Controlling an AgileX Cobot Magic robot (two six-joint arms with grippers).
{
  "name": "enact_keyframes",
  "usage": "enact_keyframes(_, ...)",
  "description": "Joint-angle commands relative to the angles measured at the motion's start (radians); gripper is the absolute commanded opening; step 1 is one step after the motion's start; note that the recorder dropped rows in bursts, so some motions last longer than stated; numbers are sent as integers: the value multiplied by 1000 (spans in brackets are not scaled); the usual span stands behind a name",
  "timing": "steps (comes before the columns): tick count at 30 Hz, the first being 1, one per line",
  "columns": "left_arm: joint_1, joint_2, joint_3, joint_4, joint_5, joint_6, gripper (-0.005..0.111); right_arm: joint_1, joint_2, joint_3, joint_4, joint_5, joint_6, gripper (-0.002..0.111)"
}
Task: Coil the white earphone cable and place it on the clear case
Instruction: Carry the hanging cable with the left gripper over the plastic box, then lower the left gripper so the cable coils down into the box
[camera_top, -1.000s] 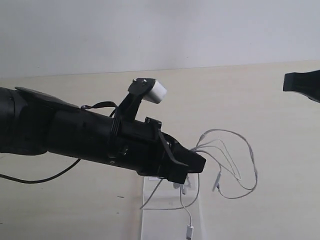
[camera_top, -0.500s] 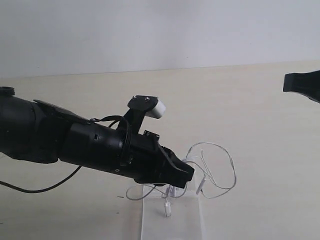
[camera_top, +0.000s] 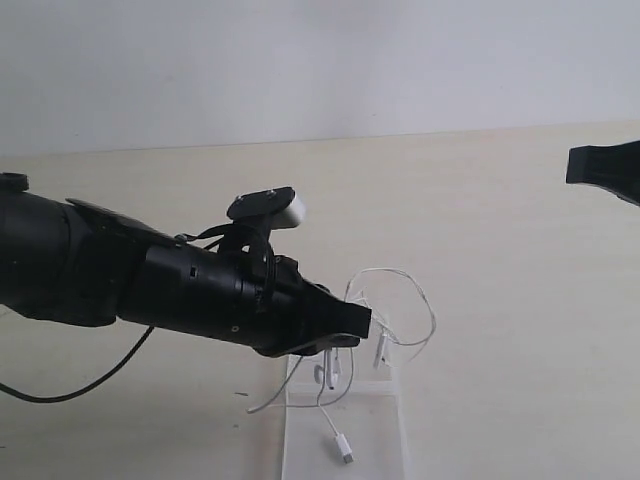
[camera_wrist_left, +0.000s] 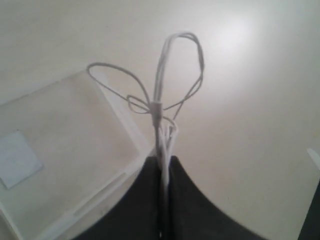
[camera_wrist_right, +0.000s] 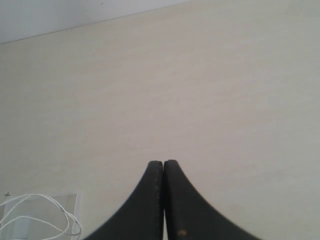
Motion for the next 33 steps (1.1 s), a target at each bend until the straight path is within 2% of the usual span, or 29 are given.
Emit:
enact_keyframes(1, -4, -1, -4, -7, -28, -65, 0, -5, -3, -2, -14, -7, -7, 0)
enact_keyframes(14, -4, -1, 41, -7, -61, -164, 0, -5, -3, -2, -14, -9, -7, 0)
enact_keyframes(33, -7, 26, 29, -7, -52, -262, 0, -5, -3, -2, -14, -21, -7, 0)
